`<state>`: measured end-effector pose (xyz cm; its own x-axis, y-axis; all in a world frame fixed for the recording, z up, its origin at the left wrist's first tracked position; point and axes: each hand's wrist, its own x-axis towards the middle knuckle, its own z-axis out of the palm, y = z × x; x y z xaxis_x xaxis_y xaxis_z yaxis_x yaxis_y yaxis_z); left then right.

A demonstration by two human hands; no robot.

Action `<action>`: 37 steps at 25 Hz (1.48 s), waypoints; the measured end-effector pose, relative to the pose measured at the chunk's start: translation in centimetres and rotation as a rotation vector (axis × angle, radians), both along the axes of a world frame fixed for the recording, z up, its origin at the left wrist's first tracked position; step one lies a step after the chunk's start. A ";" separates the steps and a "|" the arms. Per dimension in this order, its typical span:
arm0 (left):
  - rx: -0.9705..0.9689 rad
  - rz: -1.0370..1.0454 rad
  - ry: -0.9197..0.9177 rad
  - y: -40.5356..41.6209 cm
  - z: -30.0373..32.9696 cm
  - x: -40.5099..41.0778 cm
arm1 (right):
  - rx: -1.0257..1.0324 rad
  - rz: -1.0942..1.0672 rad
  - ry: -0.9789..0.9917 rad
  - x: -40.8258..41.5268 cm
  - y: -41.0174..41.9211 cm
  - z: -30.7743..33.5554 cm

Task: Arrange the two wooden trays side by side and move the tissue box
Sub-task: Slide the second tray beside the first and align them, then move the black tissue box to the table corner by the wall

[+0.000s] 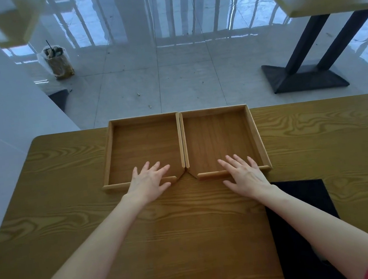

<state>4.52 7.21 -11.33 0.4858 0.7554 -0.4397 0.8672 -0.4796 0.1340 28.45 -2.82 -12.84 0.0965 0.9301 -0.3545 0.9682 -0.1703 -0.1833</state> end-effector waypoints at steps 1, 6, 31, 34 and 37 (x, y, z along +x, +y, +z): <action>0.025 -0.002 -0.011 -0.4 0.6 0.1 | 0.022 -0.002 -0.002 -0.1 -0.3 0.5; 0.097 -0.014 -0.067 -3.8 3.4 1.1 | 0.120 -0.018 0.007 -0.4 -3.4 3.4; -0.402 0.223 -0.502 -22.5 0.8 16.8 | 0.084 -0.546 0.241 8.4 -20.0 3.2; -0.398 0.286 -0.558 -23.0 0.2 17.4 | 0.106 -0.577 0.309 8.2 -20.0 2.8; -0.402 0.328 -0.583 -23.2 -0.1 17.4 | 0.154 -0.633 0.309 7.7 -19.7 2.8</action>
<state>21.93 -15.96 -11.45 0.5019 0.7370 -0.4526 0.6920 -0.0283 0.7213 36.16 -22.54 -10.08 0.5498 0.7706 -0.3224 0.5924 -0.6318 -0.4999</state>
